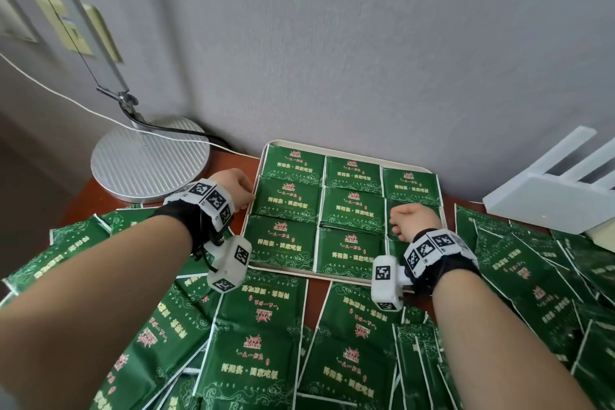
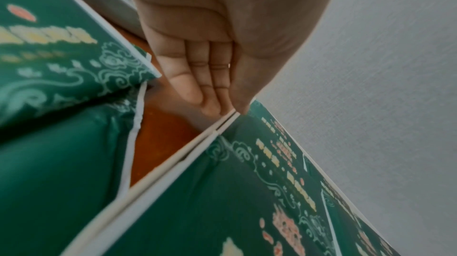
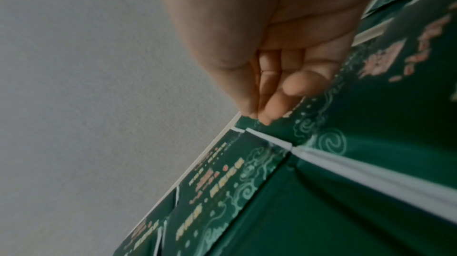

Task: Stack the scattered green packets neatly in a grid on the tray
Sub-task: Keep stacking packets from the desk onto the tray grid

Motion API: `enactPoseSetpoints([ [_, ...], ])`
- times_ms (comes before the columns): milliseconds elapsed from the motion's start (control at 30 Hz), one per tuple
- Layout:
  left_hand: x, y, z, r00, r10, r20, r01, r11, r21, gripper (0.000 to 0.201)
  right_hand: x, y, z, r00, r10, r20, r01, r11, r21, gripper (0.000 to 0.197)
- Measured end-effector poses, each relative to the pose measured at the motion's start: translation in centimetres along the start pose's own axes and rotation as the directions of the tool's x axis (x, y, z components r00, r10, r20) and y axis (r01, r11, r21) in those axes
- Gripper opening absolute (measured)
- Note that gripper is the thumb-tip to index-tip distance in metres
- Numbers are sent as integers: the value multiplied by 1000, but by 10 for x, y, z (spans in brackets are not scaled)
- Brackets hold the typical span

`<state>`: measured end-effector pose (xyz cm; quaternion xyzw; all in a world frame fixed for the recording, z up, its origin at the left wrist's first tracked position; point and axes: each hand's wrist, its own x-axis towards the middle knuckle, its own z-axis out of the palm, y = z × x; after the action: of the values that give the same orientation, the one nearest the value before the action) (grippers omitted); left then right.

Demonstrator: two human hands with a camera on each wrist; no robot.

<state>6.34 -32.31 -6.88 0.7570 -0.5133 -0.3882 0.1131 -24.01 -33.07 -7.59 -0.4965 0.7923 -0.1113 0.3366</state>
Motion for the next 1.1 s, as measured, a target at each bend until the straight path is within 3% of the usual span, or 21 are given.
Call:
enactPoseSetpoints([
  [200,-33,-18,-24,993,76,-90,-70,995,73,32,-47,-11,-18,990,-140,6,140,990,-34,15],
  [433,-114,-79,-53,995,75,-70,-55,967,250,36,-136,-18,15,934,-199,298,262,946,-189,24],
  [567,-161,-124,-50,1000,9,-22,2,888,459,41,-178,-16,53,904,-155,399,307,883,-354,36],
  [667,-189,-153,-41,999,-35,-27,44,839,543,54,-194,-11,80,903,-116,413,297,864,-407,62],
  [800,-206,-179,-24,992,-116,-42,120,835,536,77,-207,-6,107,927,-123,355,251,907,-339,87],
  [1000,-208,-181,-14,989,-137,-56,148,901,409,83,-220,4,120,958,-102,269,157,969,-192,77],
  [1100,-210,-179,-19,987,-159,-7,150,913,378,72,-224,5,117,964,-115,238,152,978,-143,70],
])
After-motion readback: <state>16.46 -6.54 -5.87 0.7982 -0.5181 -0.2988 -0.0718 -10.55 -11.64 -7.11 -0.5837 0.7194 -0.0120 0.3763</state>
